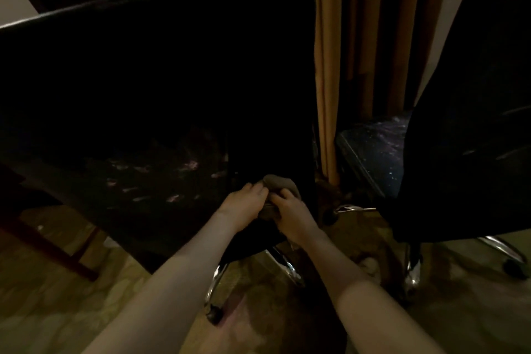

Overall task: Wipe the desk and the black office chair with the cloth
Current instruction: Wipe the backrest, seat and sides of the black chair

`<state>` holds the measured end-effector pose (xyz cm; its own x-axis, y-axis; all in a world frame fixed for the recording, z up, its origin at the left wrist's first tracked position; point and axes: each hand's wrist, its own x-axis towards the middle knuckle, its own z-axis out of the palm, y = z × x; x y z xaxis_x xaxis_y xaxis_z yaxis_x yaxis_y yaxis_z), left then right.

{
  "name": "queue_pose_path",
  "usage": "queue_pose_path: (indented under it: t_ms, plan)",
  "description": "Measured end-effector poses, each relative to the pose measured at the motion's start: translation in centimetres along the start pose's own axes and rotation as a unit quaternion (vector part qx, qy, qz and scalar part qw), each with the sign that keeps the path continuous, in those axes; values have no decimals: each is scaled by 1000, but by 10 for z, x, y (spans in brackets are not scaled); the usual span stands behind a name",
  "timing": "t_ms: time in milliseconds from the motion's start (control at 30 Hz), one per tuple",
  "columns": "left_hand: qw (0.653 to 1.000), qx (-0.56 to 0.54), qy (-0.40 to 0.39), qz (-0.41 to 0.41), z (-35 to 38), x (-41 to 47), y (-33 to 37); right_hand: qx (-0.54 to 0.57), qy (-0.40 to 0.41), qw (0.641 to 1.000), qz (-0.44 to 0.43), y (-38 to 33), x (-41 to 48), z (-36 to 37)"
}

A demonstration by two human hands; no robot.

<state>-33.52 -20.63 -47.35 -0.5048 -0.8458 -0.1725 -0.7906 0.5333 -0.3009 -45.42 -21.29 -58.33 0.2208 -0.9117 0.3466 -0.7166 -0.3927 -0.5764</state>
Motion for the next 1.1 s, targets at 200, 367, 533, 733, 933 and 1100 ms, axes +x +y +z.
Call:
queue_pose_path:
  t_ms: [200, 367, 533, 733, 933, 1100]
  plan:
    - [992, 46, 107, 51, -27, -4, 21, 32, 138, 990, -5, 4, -19, -32]
    - [947, 44, 300, 105, -77, 2, 29, -17, 285, 957, -58, -9, -6, -101]
    - [891, 39, 445, 87, -117, -18, -4, -34, 368, 917, -150, -61, 30, -145]
    - [856, 83, 509, 22, -113, -53, -63, -124, 443, 848, -264, -111, 66, -139]
    - [892, 111, 438, 11, -58, -53, -95, -222, 426, 827, -292, -102, 76, -87]
    - [912, 89, 400, 21, -1, -42, -83, -227, 353, 863, -281, -78, 55, -46]
